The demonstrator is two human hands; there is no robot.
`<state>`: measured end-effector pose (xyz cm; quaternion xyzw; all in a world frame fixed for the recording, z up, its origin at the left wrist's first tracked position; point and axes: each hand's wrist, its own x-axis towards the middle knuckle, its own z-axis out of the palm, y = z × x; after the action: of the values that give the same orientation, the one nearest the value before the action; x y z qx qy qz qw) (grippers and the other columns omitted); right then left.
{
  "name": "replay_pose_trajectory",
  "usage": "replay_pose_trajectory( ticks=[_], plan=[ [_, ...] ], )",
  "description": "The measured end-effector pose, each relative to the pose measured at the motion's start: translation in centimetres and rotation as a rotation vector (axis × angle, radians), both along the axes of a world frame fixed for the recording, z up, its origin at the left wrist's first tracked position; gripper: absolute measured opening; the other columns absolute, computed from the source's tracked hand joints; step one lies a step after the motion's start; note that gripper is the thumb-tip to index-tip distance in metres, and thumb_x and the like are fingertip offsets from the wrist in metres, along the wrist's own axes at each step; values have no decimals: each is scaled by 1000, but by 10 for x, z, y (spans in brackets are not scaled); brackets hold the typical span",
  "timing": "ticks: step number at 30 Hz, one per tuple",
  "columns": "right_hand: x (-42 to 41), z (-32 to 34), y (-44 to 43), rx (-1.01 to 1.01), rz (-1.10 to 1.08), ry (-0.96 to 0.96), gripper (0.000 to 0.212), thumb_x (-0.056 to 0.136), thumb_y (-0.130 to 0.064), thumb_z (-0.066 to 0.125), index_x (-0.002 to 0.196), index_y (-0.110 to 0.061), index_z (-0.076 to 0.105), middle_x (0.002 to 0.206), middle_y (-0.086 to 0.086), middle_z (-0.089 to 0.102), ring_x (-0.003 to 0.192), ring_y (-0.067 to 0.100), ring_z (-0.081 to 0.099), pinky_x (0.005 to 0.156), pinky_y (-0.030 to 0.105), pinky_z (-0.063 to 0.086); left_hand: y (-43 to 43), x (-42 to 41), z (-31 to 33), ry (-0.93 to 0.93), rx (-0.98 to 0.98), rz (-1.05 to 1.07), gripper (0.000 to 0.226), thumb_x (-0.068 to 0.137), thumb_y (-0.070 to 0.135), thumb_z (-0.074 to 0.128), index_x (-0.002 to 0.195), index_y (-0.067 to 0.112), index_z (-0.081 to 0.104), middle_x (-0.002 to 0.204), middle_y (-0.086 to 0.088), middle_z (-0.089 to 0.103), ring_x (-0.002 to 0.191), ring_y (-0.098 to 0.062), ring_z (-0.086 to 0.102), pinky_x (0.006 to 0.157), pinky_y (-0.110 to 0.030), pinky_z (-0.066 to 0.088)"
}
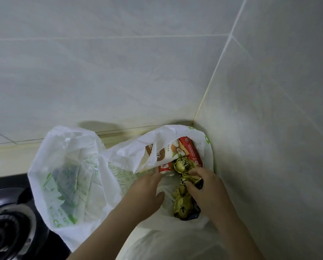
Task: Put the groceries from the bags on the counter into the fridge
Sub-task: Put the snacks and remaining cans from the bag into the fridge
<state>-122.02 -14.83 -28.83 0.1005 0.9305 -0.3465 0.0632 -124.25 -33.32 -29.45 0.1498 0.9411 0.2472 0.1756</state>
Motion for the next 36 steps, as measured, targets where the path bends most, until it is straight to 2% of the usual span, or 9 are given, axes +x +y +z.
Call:
replay_pose_trajectory(
  ticks=[4,7,13,19,22,26,29,32,36],
  plan=[
    [-5,-8,2,14,10,-2,31,89,-27,65,119,-25,59,114,-12,55,101,3,50,82,15,41,-3,-17,-7,34,-18,36,59,93,40,51,146,22,30,149,3,35,136,-16,33,112,-28,26],
    [-9,-12,0,45,23,3,34,89,-28,64,122,-26,57,117,-12,53,107,6,52,87,20,47,-13,-30,-11,80,-26,117,66,94,43,49,149,18,24,153,0,29,140,-18,26,114,-29,20],
    [-16,-22,-19,42,107,80,28,87,-22,65,115,-22,62,110,-11,54,104,6,47,96,29,46,-22,-45,-24,56,-77,102,74,90,43,55,151,20,19,149,-2,37,133,-22,36,110,-33,30],
    [-26,-42,-28,82,116,103,37,85,-29,67,121,-21,62,124,-4,58,124,17,44,111,41,36,-18,-60,-39,78,-173,56,82,85,44,62,150,21,17,146,-3,42,122,-26,50,98,-34,44],
    [-25,-46,-28,73,105,120,39,85,-27,69,123,-20,61,129,-3,57,128,19,43,112,44,36,-15,-66,-49,73,-261,43,84,84,46,62,149,22,15,143,-4,45,120,-26,52,93,-35,46],
    [-22,-48,-23,71,59,110,56,86,-27,69,137,-23,48,147,-3,38,139,17,29,116,41,32,-11,-71,-60,109,-344,50,75,87,28,61,148,18,18,139,-7,48,115,-28,55,90,-36,48],
    [-24,-49,-12,112,62,57,63,87,-30,67,144,-25,39,148,-3,38,137,17,31,114,38,32,-6,-68,-63,104,-319,66,59,91,10,48,146,14,27,138,-11,48,112,-30,55,91,-37,47],
    [-25,-50,-9,127,57,13,64,87,-32,67,144,-24,38,144,-2,41,133,17,35,110,35,34,-6,-59,-63,80,-243,100,42,95,8,38,137,11,39,120,-13,60,98,-32,61,80,-40,47],
    [-20,-53,-14,113,20,-4,64,85,-36,68,142,-24,41,140,-3,44,130,17,40,106,35,42,-11,-38,-61,74,-194,110,46,95,12,40,139,23,43,123,-7,58,109,-28,57,90,-33,45]
  ],
)
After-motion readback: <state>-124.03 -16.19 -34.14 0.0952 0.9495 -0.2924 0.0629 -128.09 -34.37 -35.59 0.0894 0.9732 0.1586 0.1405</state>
